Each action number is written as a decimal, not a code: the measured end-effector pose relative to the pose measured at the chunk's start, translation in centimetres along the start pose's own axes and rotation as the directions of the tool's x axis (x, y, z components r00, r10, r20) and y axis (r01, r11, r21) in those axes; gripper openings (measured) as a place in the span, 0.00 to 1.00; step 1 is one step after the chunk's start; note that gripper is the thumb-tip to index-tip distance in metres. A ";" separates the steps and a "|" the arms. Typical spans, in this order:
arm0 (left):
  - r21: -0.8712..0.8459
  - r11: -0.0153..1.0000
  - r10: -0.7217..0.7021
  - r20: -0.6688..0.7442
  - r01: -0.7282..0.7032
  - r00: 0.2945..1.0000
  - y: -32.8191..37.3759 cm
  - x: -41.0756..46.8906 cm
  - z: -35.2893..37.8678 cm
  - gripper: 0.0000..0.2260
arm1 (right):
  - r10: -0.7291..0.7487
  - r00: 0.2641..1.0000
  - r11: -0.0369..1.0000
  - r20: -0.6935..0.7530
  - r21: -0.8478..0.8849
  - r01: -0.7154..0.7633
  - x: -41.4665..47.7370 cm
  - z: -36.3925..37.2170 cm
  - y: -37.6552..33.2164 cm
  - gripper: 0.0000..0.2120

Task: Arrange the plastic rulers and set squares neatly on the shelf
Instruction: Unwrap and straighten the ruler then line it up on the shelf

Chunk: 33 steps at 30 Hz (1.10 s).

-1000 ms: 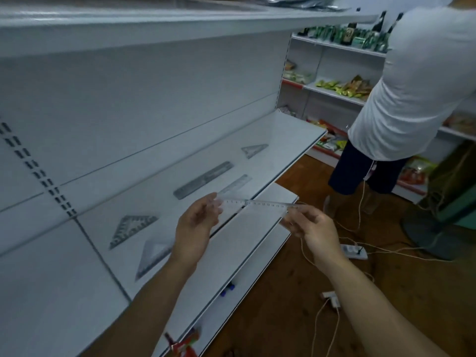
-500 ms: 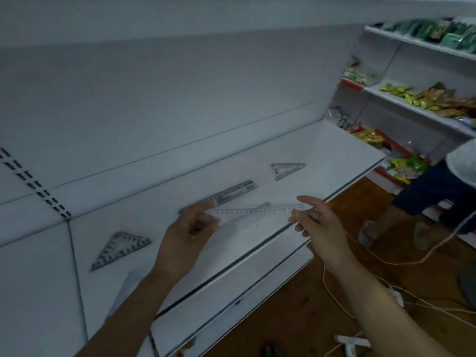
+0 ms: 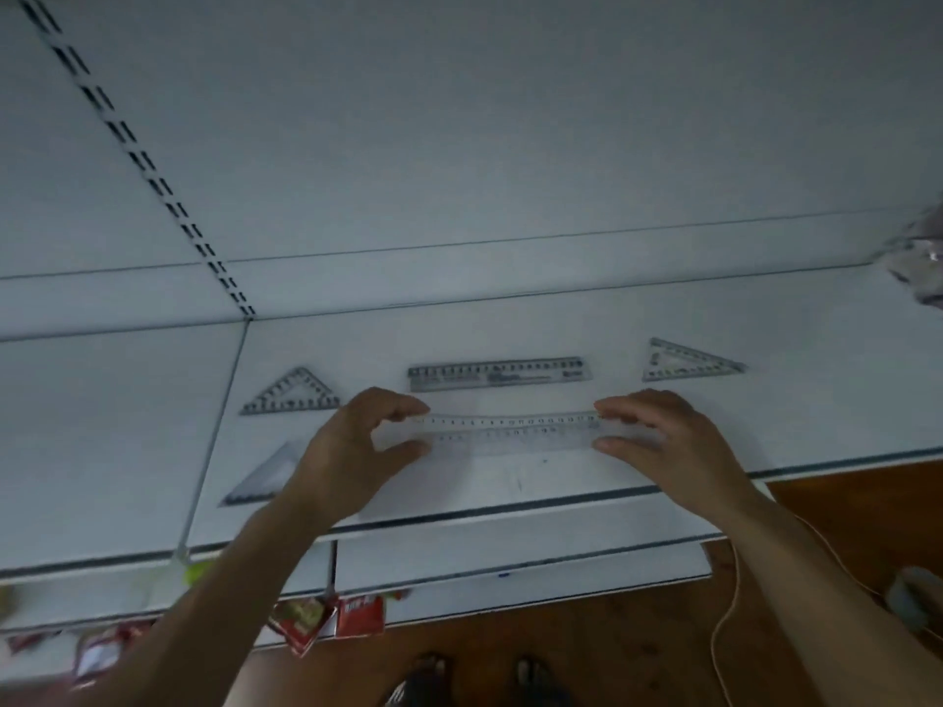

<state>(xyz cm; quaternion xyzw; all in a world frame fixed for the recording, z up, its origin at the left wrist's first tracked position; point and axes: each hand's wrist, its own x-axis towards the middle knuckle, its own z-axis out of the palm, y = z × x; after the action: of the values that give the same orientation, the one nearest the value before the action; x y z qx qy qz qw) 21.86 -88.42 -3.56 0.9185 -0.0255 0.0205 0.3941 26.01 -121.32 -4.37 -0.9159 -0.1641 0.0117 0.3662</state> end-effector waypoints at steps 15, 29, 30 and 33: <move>0.289 0.955 0.035 0.122 -0.069 0.992 -0.8 0.1 0.4 0.19 | -0.270 0.962 0.952 -0.050 -0.164 0.259 1.4 1.3 3.2 0.23; 0.251 0.966 0.029 0.117 -0.058 0.993 -1.0 0.2 -0.1 0.14 | -0.268 0.962 0.951 -0.044 -0.171 0.257 1.6 1.7 3.7 0.22; 0.249 0.967 0.030 0.124 -0.061 0.992 -1.0 0.2 -0.1 0.15 | -0.269 0.962 0.951 -0.044 -0.171 0.258 1.6 1.7 3.7 0.22; 0.247 0.967 0.037 0.131 -0.068 0.991 -1.2 0.2 0.0 0.22 | -0.266 0.963 0.953 -0.043 -0.164 0.256 1.5 1.7 3.7 0.22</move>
<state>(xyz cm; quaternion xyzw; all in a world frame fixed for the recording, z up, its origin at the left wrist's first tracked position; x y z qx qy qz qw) 22.14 -87.55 -4.41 0.9594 -0.0716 -0.0237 0.2719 28.30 -122.23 -7.92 -0.9121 -0.2721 -0.0793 0.2963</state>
